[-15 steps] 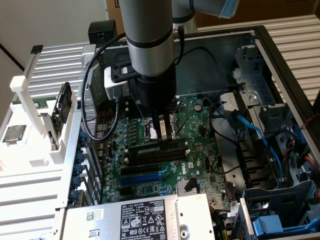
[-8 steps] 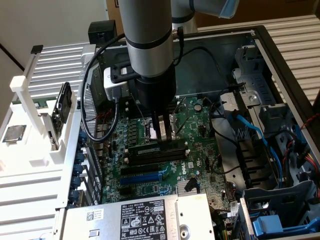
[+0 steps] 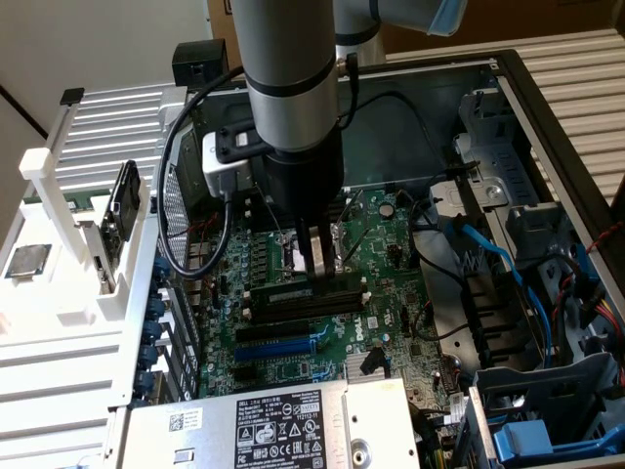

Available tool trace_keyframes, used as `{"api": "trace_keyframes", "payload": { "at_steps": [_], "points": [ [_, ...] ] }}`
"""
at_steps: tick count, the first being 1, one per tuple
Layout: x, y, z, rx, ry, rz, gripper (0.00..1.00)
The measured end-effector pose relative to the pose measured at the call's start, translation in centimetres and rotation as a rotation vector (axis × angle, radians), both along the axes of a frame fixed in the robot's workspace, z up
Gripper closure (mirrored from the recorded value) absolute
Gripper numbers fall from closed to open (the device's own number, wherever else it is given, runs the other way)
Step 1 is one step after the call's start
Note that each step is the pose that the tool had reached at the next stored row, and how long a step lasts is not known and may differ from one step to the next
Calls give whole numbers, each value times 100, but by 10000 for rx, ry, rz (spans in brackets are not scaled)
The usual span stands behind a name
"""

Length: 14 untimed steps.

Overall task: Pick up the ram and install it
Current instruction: 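Insert the ram into the slot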

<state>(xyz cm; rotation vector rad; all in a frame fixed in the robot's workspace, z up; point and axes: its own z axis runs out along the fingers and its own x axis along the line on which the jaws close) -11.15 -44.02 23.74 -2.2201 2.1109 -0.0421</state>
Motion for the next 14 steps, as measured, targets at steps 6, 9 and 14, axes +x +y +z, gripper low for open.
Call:
{"api": "trace_keyframes", "payload": {
  "at_steps": [6, 9, 14],
  "points": [
    [-5, 0, -13, -1, -10, -14, 87],
    [-6, 1, -19, 1, -18, -43, 87],
    [-13, 0, -22, -1, -23, -104, 87]
  ]
}}
